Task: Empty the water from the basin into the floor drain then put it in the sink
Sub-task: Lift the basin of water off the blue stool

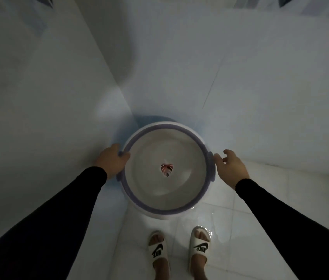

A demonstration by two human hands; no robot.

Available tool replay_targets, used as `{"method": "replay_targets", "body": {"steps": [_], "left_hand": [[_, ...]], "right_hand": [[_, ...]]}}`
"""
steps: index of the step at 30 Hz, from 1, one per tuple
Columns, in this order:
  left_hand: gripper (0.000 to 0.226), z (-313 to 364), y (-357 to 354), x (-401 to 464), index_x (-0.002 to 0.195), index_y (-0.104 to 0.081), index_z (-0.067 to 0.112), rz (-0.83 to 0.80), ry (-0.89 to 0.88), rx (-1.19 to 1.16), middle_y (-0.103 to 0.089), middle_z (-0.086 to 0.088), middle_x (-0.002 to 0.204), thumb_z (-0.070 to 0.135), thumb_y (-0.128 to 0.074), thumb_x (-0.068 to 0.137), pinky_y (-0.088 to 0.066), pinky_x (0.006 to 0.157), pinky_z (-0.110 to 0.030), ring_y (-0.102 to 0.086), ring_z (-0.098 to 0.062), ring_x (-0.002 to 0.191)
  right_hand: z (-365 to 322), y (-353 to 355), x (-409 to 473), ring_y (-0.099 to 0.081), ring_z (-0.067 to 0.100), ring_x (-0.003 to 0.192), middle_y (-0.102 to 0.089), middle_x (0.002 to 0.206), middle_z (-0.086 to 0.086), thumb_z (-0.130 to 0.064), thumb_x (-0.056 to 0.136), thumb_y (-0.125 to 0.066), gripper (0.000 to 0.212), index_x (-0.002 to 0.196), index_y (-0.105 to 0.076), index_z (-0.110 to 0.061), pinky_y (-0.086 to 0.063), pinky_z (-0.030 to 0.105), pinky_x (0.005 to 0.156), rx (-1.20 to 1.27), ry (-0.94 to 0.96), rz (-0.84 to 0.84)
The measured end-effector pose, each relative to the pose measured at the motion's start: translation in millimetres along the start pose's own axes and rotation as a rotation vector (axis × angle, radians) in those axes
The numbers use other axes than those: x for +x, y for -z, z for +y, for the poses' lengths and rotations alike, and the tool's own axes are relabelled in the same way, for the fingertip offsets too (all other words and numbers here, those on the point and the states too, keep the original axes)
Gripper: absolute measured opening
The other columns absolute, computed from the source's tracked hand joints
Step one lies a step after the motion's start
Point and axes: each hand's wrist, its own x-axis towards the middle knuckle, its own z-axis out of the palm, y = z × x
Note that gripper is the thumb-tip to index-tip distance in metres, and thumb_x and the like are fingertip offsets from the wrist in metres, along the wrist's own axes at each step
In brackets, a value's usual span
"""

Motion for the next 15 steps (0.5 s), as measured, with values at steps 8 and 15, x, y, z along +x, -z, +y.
{"method": "replay_targets", "body": {"steps": [8,15], "left_hand": [[0.063,-33,-49,54,0.103,-0.061,-0.005,0.037,0.120,-0.158,-0.064,-0.031,0.110,0.052,-0.034,0.099,-0.046,0.083,-0.038,-0.062,-0.040,0.100],[0.056,-35,-54,47,0.075,-0.052,0.004,0.118,0.035,-0.126,-0.065,-0.031,0.095,0.051,-0.032,0.099,-0.044,0.077,-0.039,-0.063,-0.041,0.091]], "right_hand": [[28,-63,48,-0.057,0.034,0.108,-0.064,0.113,0.019,-0.057,0.093,-0.026,0.064,0.110,-0.058,-0.005,-0.036,0.029,0.080,0.049,-0.100,-0.001],[30,-73,47,-0.057,0.037,0.104,-0.063,0.113,0.024,-0.052,0.095,-0.026,0.063,0.107,-0.058,0.001,-0.034,0.031,0.077,0.033,-0.071,0.110]]}}
